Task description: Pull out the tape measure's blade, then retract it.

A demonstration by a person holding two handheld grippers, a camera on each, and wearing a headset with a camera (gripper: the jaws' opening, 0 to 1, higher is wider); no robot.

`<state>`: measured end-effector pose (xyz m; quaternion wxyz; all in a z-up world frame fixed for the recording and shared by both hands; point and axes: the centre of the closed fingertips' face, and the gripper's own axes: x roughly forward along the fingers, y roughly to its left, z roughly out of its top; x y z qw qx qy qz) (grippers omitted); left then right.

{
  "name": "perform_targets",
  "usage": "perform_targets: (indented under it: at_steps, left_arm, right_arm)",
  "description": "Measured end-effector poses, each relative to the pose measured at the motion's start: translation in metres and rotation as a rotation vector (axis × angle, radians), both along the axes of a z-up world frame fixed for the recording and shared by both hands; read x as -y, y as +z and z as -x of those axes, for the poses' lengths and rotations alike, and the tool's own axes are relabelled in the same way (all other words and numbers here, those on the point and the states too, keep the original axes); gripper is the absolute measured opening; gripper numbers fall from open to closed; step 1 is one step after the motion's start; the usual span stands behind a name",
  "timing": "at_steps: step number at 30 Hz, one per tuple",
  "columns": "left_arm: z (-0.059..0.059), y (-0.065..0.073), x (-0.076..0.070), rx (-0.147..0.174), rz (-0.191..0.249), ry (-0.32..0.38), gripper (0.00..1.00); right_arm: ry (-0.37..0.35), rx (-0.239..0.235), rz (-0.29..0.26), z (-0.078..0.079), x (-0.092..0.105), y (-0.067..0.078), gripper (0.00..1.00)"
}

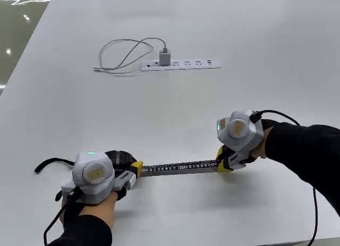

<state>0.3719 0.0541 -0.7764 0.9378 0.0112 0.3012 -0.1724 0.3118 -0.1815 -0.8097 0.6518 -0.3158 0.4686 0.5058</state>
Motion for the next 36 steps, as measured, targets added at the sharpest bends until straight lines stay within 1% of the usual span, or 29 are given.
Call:
perform_targets:
  at_steps: [5, 9, 11, 16, 22, 27, 30, 36]
  left_arm:
    - [-0.001, 0.0, 0.0, -0.003, 0.0, -0.001, 0.62]
    - [-0.001, 0.0, 0.0, -0.006, -0.001, -0.005, 0.62]
    - [0.0, 0.0, 0.0, -0.003, -0.002, -0.004, 0.62]
    - [0.0, 0.0, 0.0, -0.001, -0.005, -0.005, 0.62]
    - [0.0, 0.0, 0.0, -0.005, -0.004, -0.01, 0.62]
    - [0.0, 0.001, -0.001, -0.001, -0.005, -0.01, 0.62]
    - [0.0, 0.001, -0.001, 0.001, -0.006, -0.011, 0.62]
    - [0.0, 0.0, -0.001, 0.001, -0.009, -0.016, 0.62]
  right_arm:
    - [0.013, 0.004, 0.016, -0.001, -0.002, 0.0, 0.1]
    - [0.008, 0.005, 0.025, -0.001, -0.004, 0.0, 0.1]
    - [0.02, 0.009, 0.032, -0.001, -0.005, 0.0, 0.1]
    - [0.019, 0.005, 0.052, -0.001, -0.007, 0.0, 0.1]
    - [0.02, 0.021, 0.045, -0.001, -0.008, 0.0, 0.1]
    - [0.013, 0.014, 0.037, -0.002, -0.01, 0.0, 0.1]
    - [-0.004, 0.003, 0.032, -0.003, -0.012, 0.0, 0.09]
    - [-0.015, -0.013, 0.039, -0.003, -0.014, 0.0, 0.09]
